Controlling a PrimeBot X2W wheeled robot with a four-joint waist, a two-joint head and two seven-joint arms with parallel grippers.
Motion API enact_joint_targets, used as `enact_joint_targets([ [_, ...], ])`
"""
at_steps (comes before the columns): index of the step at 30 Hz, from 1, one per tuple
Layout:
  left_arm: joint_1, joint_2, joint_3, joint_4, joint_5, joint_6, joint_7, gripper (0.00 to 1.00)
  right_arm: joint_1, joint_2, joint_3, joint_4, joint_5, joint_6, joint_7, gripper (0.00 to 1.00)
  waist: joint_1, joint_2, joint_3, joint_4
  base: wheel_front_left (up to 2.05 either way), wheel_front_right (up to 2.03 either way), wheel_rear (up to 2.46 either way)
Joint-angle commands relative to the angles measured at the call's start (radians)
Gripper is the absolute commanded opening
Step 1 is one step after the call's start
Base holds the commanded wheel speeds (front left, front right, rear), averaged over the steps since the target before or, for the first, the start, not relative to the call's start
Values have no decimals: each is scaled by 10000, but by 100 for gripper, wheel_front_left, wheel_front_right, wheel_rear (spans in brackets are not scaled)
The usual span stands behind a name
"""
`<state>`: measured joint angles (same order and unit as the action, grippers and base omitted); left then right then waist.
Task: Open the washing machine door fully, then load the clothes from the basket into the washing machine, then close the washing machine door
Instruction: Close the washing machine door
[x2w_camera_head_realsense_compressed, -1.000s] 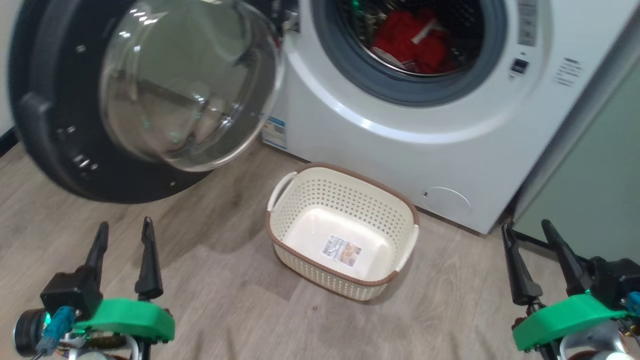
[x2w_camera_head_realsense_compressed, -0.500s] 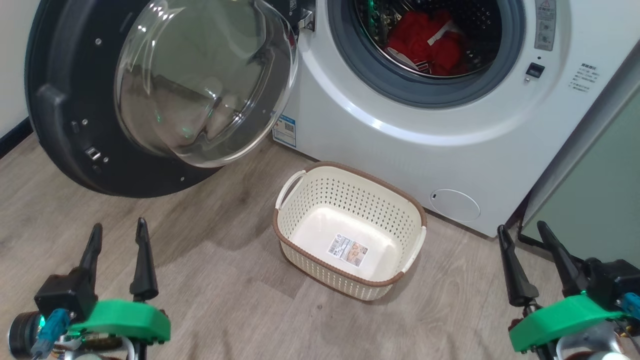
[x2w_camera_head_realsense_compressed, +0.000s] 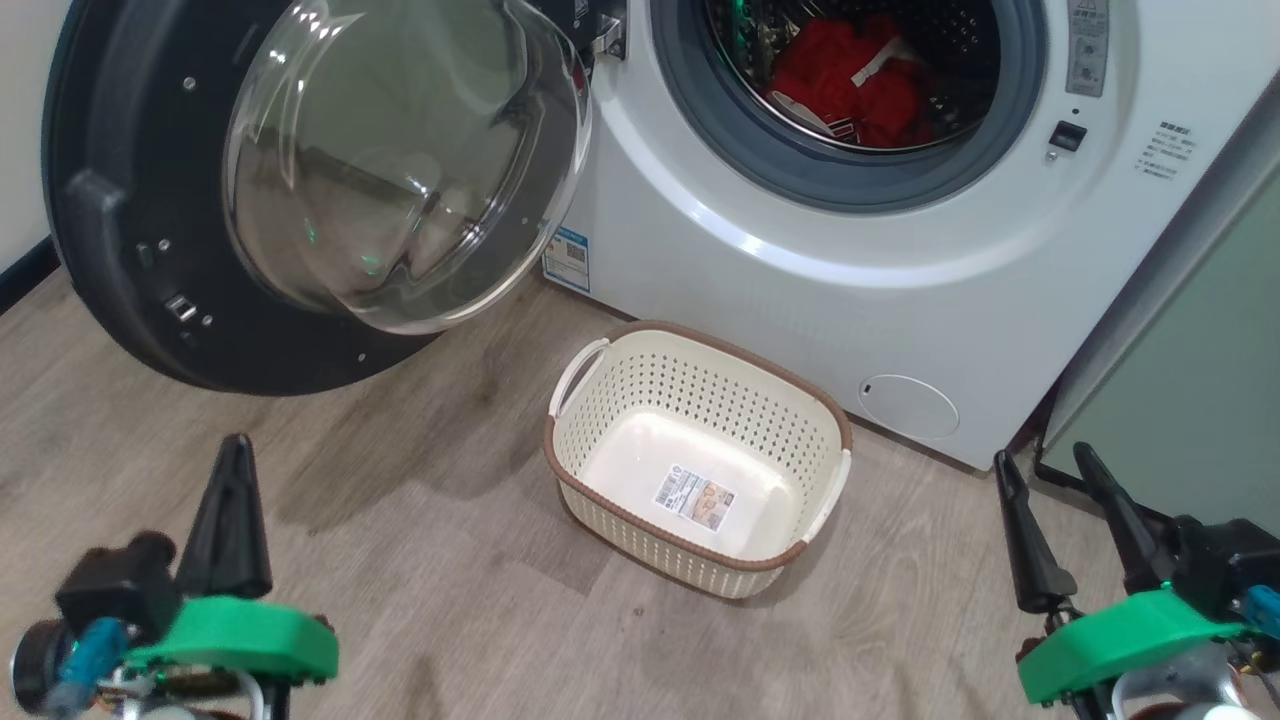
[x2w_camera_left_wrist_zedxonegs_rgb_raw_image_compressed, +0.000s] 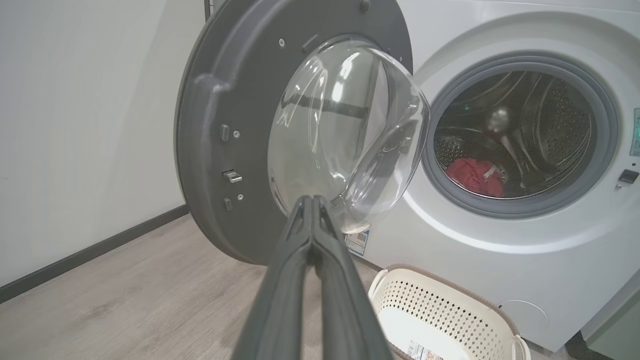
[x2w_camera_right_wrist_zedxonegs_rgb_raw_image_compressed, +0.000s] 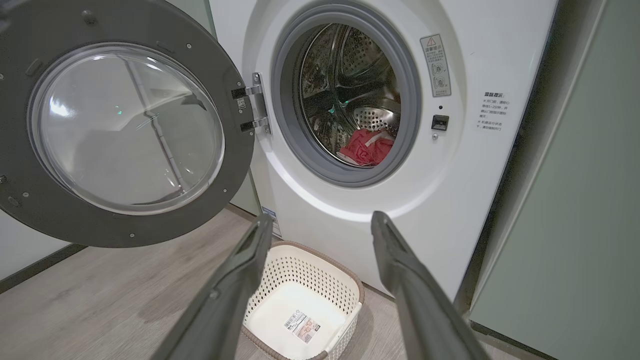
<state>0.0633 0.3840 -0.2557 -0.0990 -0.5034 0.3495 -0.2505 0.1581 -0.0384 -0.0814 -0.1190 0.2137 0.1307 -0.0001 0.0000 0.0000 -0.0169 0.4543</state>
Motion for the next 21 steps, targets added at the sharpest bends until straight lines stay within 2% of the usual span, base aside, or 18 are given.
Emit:
enact_joint_targets([
  [1, -400, 230, 507, -440, -118, -73, -65, 0, -276, -118, 214, -359, 1, 0, -43, 100, 0, 0, 6, 6, 0, 0, 0],
  [5, -561, -300, 1276, -1208, -1180, -664, -98, 0, -284, -118, 178, -404, -7, 0, -13, 100, 0, 0, 60, 22, 0, 0, 0],
  [8, -886, -695, 2339, -2044, -2372, -1479, -107, 0, -325, -118, 153, -475, -37, 0, 11, 100, 0, 0, 142, 34, 0, 0, 0],
  [11, -1425, -718, 3484, -2712, -3700, -2350, -109, 0, -396, -118, 125, -570, -91, 0, 61, 100, 0, 0, 280, 42, 0, 0, 0],
  [15, -2553, -116, 4953, -2728, -5722, -3246, 174, 0, -532, -118, 122, -741, -180, 0, 155, 100, 0, 0, 529, 9, 0, 0, 0],
  [18, -3533, 424, 5820, -2009, -7359, -3533, 831, 0, -672, -118, 143, -839, -253, 0, 213, 100, 0, 0, 718, -84, 0, 0, 0],
  [21, -4280, 1131, 6651, -714, -8591, -3551, 1518, 0, -835, -118, 212, -921, -281, 0, 242, 100, 0, 0, 924, -308, 0, 0, 0],
])
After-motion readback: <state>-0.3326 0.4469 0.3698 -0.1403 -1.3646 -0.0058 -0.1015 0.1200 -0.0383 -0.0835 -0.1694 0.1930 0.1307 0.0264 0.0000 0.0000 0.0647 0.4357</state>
